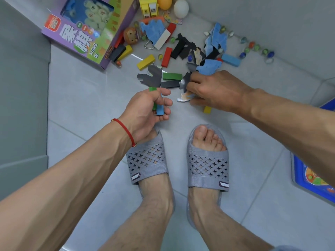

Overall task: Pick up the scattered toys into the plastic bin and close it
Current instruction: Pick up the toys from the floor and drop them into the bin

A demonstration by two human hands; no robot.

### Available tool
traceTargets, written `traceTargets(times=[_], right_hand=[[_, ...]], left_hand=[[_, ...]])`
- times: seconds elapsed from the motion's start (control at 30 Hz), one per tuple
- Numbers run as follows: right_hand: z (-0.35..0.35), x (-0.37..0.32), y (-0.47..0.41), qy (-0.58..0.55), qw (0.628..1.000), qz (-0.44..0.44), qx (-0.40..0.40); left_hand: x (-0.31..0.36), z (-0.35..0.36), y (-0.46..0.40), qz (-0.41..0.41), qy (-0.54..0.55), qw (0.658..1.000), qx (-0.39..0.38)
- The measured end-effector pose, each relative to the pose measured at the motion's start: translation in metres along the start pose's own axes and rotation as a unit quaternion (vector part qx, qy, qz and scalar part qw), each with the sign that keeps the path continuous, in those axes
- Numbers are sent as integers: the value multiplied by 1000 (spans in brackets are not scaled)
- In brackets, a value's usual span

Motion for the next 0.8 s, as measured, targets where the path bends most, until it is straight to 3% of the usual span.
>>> traceTargets(times=[0.13, 0.2, 0.27, 0.33, 0.4, 0.43, 0.47, 0.5, 0.57, 0.67, 0.8], right_hand=[[-11, 3, 2, 66, 996, 6, 52], [-26, 12, 6, 64, 987, 89, 114], [-43, 24, 19, -30, 954, 225, 195], [-43, 28, 35, -243, 866, 358, 252], [-33, 11, 46, -496, 692, 439, 286], [-32, -5, 44, -605, 602, 442, 276], [-36, -24, 39, -685, 535, 424, 253], [-45, -41, 32, -737, 497, 397, 226], [-77, -71, 12, -784, 487, 341, 178], [-133, -113, -31, -778, 543, 301, 94], [-207, -187, -113, -792, 558, 245, -27]], left_hand=[[1, -2, 1, 2, 21, 1000, -8], [0, -1, 6, -5, 50, 999, -17], [-1, 0, 17, -11, 87, 996, -27], [-1, 1, 36, -16, 121, 992, -41], [-1, -4, 62, -18, 148, 988, -52], [1, -8, 78, -15, 158, 986, -56], [2, -14, 95, -9, 166, 984, -57], [4, -23, 114, 1, 174, 983, -57], [10, -47, 156, 33, 189, 980, -49], [16, -102, 223, 92, 229, 969, -4], [20, -203, 311, 185, 325, 920, 122]])
Point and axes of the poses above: each hand's wrist, its own y-axis away from the middle knuckle, its own z-axis out of the palm, x = y × z, the point moved 8 cm from there along -y, towards the middle knuckle, and after that the axes turned 13 degrees about -z, right-handed, at the moved point
